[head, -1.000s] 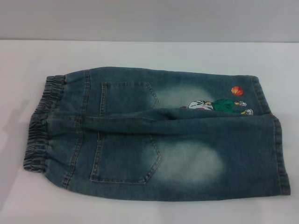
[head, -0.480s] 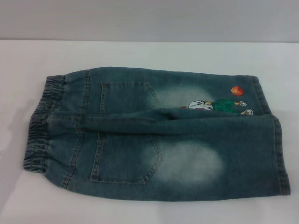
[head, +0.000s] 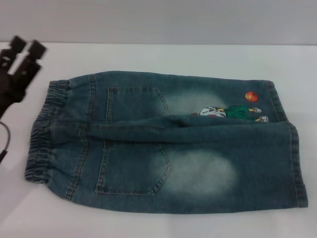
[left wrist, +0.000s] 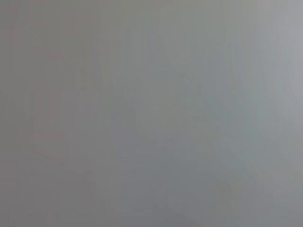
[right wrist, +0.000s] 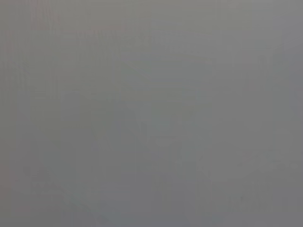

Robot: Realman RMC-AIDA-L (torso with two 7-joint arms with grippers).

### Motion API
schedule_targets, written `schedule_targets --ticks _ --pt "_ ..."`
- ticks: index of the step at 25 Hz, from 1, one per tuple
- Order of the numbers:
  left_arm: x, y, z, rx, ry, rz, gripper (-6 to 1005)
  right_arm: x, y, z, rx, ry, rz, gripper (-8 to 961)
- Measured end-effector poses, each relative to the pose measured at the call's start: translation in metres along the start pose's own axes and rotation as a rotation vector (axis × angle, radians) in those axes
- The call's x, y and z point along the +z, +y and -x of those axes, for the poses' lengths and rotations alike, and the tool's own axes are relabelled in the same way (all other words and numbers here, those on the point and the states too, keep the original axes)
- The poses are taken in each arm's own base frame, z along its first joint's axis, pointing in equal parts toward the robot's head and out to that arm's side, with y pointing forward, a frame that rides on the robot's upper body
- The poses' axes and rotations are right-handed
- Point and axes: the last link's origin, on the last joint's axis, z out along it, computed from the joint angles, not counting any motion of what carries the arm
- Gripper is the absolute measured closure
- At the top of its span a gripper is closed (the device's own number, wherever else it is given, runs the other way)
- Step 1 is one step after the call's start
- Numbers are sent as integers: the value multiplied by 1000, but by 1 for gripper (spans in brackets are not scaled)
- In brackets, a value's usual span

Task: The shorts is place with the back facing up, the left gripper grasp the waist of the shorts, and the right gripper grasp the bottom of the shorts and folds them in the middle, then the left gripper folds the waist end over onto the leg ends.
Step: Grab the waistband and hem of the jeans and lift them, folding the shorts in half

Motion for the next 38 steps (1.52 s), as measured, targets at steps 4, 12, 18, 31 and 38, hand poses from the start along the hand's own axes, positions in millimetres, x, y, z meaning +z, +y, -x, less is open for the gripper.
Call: schedule_targets --ticks 4,12,18,31,38 --pt "14 6 8 -19 -110 111 265 2 1 -2 2 14 -2 218" --pt "36 11 26 -92 -423 284 265 5 1 -6 5 37 -6 217" --pt "38 7 15 -177 -606 354 265 5 1 -8 8 49 -11 217" --pt "-13 -34 0 -253 -803 118 266 6 1 -12 12 73 -19 218" --pt "-59 -51 -12 -286 -848 -50 266 8 1 -12 9 75 -16 218"
